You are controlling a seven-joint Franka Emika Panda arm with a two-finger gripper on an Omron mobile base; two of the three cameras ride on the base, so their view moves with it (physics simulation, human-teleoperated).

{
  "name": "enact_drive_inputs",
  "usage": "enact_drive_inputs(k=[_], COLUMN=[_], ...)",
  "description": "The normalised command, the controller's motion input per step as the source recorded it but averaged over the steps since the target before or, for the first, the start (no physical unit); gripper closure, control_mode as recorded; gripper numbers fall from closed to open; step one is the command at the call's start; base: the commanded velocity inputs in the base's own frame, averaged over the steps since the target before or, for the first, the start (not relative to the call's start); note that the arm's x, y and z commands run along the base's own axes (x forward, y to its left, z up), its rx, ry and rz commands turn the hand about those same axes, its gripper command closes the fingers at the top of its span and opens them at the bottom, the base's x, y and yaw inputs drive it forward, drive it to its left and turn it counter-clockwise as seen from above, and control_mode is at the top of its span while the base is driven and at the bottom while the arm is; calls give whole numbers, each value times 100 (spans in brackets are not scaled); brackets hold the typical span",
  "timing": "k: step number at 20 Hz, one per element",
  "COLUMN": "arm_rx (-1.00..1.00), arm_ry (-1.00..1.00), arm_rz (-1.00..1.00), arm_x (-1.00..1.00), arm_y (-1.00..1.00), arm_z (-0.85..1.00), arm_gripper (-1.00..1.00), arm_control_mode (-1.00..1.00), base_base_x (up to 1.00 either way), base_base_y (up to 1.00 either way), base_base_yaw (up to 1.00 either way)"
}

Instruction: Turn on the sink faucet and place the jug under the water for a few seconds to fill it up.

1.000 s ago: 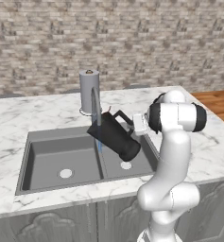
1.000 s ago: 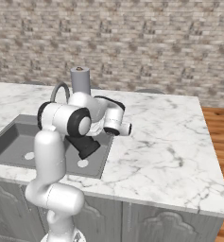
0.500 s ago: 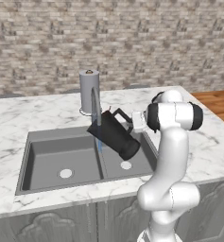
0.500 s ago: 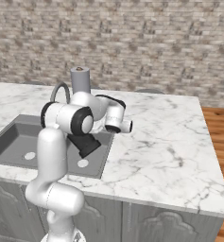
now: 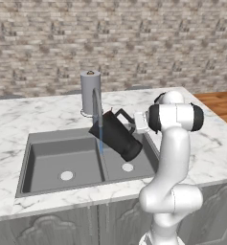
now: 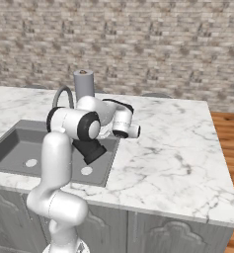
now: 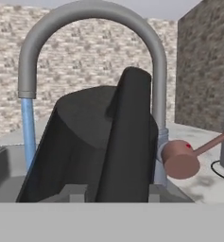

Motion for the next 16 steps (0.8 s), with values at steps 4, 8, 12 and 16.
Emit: enact_drive_inputs(k=[4,8,12,16], arm_rx=[0,0,0,0], arm_ry=[-3,0,0,0], arm_rz=[0,0,0,0], arm_x=[9,29,32,27], arm_y=[25,22,22,23], arm_z=[0,-11,-10,-8], arm_gripper=[100,100,100,100], arm_control_mode=[-100,-100,-100,-100], base_base_x=[0,0,0,0], base_base_y=[0,0,0,0], base_base_yaw=[0,0,0,0])
